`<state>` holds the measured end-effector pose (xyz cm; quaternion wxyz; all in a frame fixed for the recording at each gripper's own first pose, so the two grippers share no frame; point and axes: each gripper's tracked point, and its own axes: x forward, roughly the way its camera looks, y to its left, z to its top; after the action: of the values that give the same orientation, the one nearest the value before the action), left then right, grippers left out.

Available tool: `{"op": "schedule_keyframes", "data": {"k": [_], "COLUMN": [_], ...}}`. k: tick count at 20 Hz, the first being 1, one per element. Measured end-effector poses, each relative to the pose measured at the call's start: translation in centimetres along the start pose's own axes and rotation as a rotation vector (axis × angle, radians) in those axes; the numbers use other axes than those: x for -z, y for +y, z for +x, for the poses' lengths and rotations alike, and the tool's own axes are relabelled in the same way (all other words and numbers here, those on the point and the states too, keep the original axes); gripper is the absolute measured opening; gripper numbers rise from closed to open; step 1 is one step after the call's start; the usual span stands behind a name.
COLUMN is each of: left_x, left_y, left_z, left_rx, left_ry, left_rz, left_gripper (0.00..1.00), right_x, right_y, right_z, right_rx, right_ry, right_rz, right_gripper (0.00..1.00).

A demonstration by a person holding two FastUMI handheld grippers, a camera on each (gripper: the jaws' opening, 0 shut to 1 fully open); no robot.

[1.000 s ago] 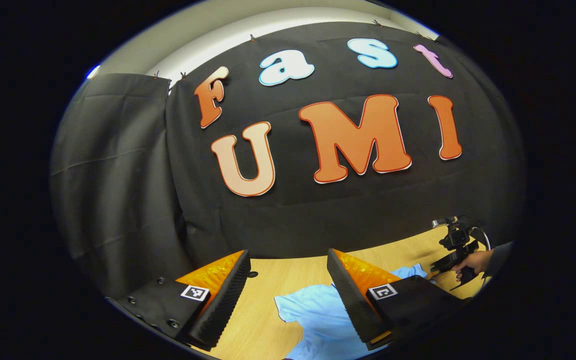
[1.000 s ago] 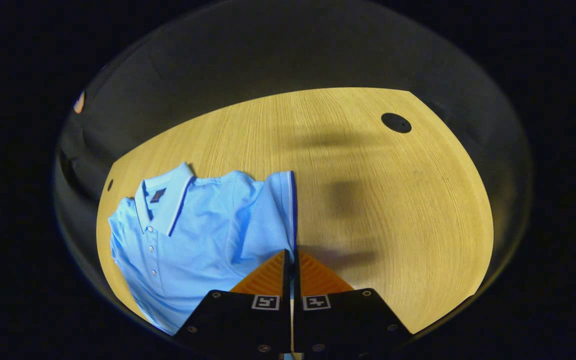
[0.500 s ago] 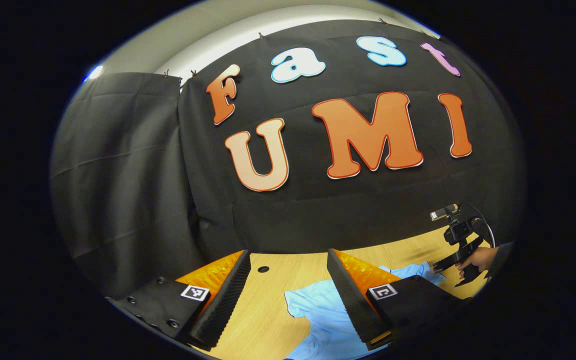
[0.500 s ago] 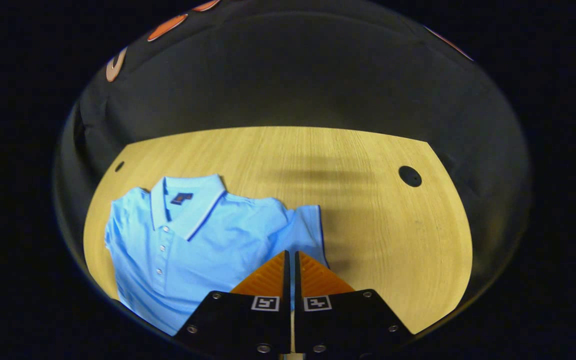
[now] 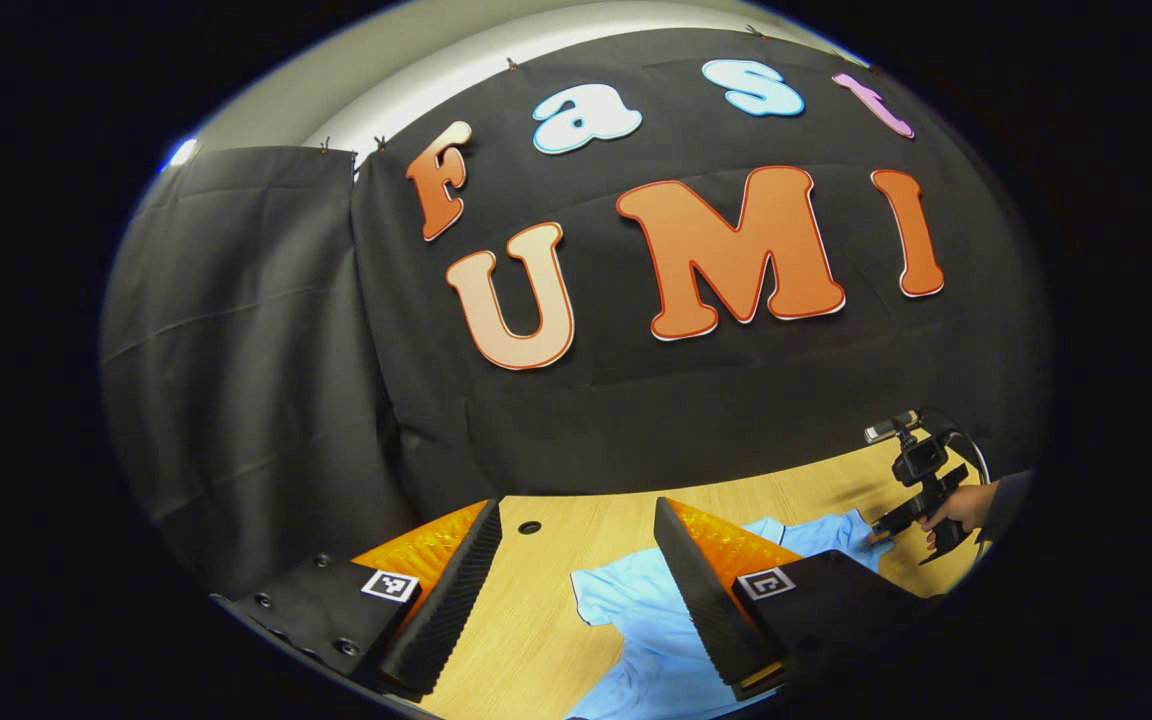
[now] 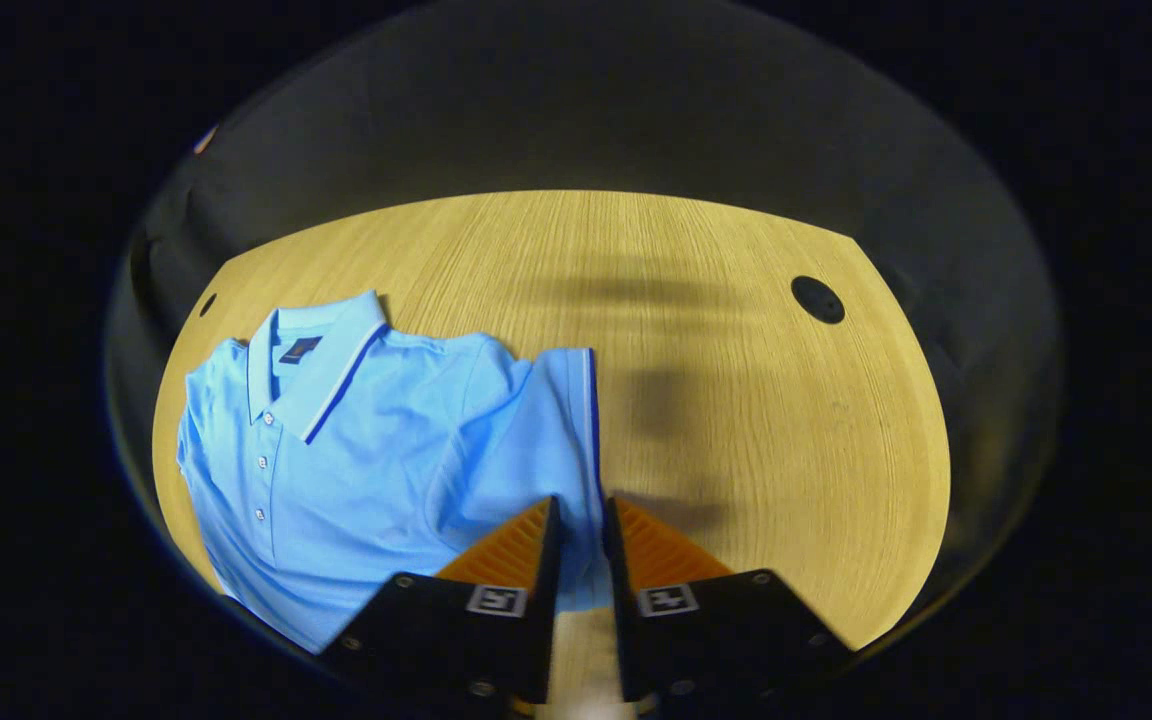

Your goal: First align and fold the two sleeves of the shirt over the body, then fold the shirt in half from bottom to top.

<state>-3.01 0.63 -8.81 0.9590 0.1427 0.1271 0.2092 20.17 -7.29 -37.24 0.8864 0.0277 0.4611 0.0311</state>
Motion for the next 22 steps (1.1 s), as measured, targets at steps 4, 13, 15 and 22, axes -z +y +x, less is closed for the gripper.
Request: {"op": "schedule_keyframes", "data": {"k": [4,13,15,22], "left_x": [-0.1,-0.1,0.2,1.2], "left_y": [-0.8,-1.3,-1.2,-0.1], "left_z": [0.1,0.5,0.4,0.7], "left_rx": [0.016,0.027,0.025,0.008], "left_ry": [0.001,0.008,0.013,0.033], "left_rz": [0.007,0.005,0.0,-0.015], "left_gripper": [1.0,1.0,1.0,1.0], "right_x": [-0.2,-3.8,-3.7,-2.4], "right_y": [1.3,7.5,9.3,16.0], "right_z": [0.0,-3.9,-4.2,-5.0], "right_rx": [-0.104,-0.274,-0.278,-0.354], "right_ry": [0.01,-0.168,-0.186,-0.196], "right_rz": [0.155,0.051,-0.036,-0.215], "right_gripper": [0.02,0.01,0.01,0.01]}}
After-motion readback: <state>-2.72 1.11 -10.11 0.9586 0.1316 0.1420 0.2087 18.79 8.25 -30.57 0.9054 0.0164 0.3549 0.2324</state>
